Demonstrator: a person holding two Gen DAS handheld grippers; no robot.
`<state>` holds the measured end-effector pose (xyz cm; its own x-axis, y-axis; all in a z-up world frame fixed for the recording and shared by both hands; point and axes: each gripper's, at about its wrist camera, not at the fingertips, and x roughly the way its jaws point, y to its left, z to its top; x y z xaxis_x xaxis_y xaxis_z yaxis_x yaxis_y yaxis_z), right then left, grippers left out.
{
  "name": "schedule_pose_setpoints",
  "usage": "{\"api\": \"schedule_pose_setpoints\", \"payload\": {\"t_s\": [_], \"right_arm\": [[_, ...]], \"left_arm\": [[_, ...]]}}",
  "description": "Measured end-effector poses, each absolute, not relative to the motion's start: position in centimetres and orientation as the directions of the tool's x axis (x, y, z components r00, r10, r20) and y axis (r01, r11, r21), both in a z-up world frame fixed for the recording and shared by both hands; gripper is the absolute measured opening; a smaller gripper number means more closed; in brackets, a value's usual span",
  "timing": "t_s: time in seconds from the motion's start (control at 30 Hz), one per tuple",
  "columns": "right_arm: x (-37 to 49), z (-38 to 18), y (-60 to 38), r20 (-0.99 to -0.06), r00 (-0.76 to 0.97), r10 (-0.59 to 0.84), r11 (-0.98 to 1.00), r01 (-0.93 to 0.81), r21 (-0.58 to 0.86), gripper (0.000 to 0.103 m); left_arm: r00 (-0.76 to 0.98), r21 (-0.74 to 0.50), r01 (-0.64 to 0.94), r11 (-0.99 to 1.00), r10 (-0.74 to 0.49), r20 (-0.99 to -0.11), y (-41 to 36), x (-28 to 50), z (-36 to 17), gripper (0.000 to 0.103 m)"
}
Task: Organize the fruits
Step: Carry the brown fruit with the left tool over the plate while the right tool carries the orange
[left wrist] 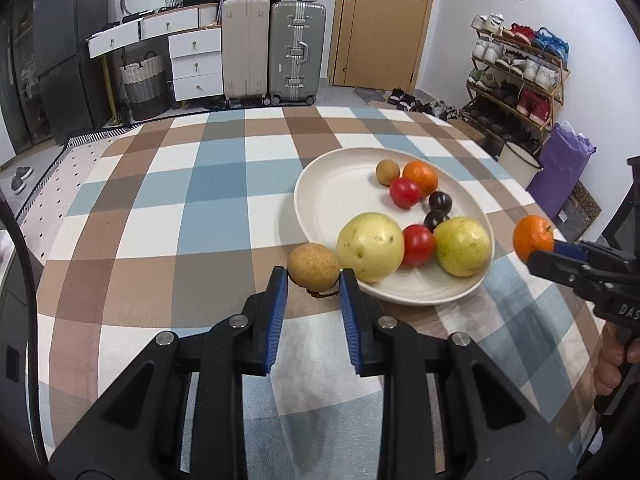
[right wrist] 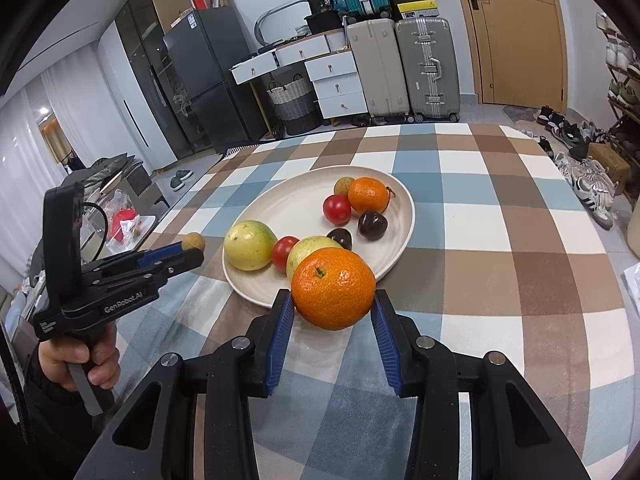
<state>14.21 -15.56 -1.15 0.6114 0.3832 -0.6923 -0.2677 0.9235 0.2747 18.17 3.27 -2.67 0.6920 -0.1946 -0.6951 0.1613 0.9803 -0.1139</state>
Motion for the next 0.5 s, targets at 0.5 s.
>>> {"api": "schedule_pose_setpoints", "payload": {"t_s": [0.5], "right_arm": [[16.7,-0.4,-15.6,-0.689,0.622,0.372,0.927,-0.283,0.245,0.04]], "left_arm": [[0.727,-0.1,0.193,0.976,-0.211,-0.654,0.9,19.4,0.0,0.024]]}}
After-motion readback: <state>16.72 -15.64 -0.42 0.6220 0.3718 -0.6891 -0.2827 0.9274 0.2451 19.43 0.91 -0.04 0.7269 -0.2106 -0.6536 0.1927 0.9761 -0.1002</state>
